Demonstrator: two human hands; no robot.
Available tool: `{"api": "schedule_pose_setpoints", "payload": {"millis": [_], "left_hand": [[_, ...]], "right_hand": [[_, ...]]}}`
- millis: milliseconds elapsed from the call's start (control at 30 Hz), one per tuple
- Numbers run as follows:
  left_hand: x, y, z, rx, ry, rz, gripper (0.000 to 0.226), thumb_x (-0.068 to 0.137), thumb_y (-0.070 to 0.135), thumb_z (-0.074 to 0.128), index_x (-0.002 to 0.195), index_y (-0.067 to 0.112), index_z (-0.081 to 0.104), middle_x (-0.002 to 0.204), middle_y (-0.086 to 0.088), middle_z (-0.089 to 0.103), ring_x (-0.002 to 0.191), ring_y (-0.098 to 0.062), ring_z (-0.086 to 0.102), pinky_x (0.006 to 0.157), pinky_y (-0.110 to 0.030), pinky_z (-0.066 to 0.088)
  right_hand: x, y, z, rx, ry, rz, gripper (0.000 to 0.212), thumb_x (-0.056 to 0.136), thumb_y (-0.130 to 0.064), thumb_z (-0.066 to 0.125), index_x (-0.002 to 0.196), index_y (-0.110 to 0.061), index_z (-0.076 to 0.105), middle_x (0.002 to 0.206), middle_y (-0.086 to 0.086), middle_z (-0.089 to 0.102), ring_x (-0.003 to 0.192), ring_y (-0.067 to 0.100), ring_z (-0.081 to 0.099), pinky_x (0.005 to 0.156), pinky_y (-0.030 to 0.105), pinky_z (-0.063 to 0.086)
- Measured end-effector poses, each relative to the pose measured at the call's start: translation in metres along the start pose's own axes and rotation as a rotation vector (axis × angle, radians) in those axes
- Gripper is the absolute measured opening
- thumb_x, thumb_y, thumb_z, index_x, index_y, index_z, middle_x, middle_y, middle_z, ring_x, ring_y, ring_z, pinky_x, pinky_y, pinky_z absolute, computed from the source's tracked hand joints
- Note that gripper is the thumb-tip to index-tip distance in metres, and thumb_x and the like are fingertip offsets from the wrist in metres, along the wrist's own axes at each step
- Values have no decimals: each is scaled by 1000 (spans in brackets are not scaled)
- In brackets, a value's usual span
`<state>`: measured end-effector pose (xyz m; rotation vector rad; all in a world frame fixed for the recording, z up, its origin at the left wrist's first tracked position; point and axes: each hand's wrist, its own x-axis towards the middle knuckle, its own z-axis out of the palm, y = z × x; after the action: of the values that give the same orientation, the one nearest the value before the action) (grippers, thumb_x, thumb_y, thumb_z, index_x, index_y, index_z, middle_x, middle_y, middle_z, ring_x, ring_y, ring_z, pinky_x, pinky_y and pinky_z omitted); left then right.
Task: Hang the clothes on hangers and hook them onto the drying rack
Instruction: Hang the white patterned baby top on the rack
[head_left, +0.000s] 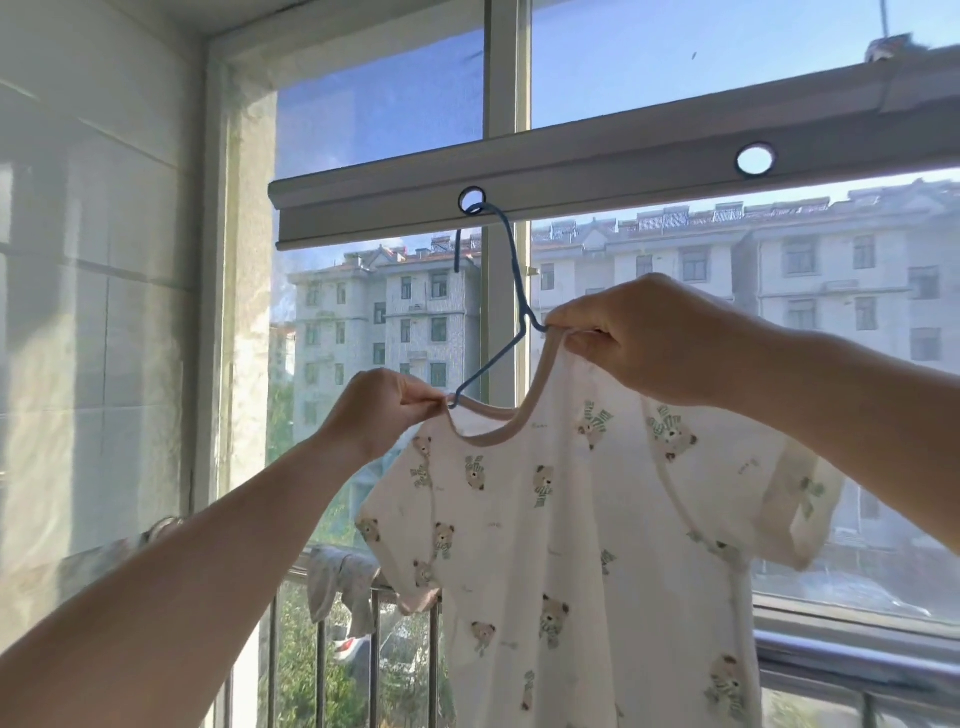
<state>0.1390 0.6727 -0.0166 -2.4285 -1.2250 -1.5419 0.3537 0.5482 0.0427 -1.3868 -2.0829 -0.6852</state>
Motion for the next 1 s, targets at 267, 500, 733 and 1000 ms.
{"api": "schedule_pose_setpoints", "payload": {"millis": [267,500,733,1000], "left_hand": [[4,18,2,-285,-72,22,17,85,16,62,86,31,70,72,22,70,76,5,65,74,-6,47],[1,16,0,-136,-135,77,18,90,18,54,99,20,69,87,4,72,84,-11,65,76,-18,50],[0,8,4,-44,-111,48,17,93,21,50,97,20,67,92,-18,68,89,-36,61,80,-41,50],[-7,30,5,-105,-65,110,40,89,3,45,124,21,54,119,6,56,109,-7,50,86,-17,39]], "right_hand": [[-6,0,-7,-15,-10,24,34,96,-27,45,129,-28,54,128,1,60,109,20,59,90,30,46],[-19,7,-26,-84,-90,102,25,91,-39,52,102,-24,69,84,-12,64,80,11,59,78,34,50],[-41,16,-50,-15,-304,295,29,76,-44,69,100,-27,67,102,-13,68,88,8,61,82,26,47],[-22,-19,-41,28,-245,207,44,75,-48,68,111,-24,63,86,-20,53,80,7,53,67,21,39]]}}
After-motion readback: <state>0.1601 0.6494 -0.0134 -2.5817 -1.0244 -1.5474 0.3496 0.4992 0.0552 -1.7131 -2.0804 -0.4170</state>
